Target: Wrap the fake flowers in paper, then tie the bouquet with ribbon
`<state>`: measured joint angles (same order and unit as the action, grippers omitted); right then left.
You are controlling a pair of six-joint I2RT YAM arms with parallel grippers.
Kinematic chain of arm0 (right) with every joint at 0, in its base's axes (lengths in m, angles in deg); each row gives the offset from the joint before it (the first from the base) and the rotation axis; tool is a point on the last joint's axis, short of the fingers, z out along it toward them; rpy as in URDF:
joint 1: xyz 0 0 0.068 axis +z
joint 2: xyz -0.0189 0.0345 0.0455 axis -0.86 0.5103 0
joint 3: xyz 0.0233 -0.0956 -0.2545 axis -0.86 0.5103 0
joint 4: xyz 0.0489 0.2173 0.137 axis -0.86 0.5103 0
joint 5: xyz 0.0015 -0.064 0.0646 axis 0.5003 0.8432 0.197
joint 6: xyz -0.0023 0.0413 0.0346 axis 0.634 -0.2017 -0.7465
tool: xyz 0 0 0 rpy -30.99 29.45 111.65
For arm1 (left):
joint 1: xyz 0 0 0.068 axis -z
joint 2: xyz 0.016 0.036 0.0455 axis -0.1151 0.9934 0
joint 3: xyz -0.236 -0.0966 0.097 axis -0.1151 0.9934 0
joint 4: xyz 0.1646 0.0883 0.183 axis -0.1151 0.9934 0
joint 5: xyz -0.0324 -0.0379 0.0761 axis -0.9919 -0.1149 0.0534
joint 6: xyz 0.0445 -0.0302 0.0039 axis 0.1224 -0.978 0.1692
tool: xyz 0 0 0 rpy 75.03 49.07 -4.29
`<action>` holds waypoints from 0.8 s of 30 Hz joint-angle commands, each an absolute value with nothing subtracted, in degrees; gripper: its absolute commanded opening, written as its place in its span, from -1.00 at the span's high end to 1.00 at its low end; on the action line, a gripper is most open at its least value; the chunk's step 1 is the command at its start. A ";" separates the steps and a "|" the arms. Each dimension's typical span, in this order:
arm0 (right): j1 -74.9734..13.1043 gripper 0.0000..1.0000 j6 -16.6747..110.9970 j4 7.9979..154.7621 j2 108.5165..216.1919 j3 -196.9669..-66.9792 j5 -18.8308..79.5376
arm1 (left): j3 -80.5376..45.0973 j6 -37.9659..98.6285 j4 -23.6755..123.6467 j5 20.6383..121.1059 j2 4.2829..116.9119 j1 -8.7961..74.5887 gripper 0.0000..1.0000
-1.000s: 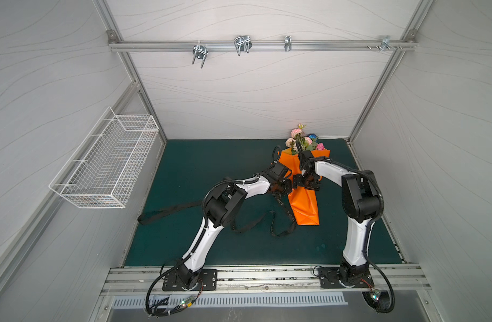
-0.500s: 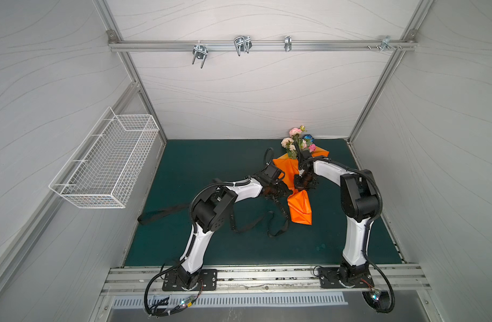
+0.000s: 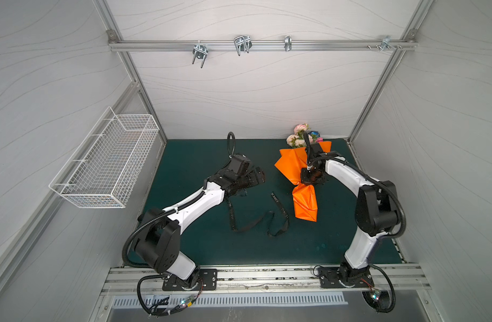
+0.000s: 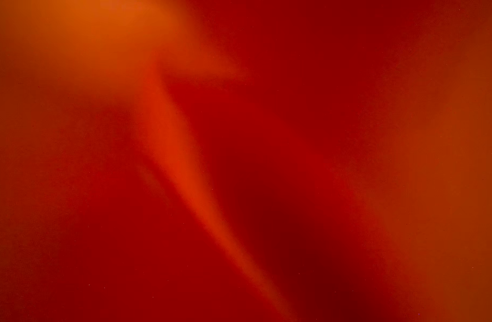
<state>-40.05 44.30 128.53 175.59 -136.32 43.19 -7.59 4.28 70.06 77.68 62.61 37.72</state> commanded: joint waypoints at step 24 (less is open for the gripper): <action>3.47 1.00 9.47 118.86 176.22 -135.83 46.12 | 4.79 8.50 94.97 87.21 31.54 29.92 -0.98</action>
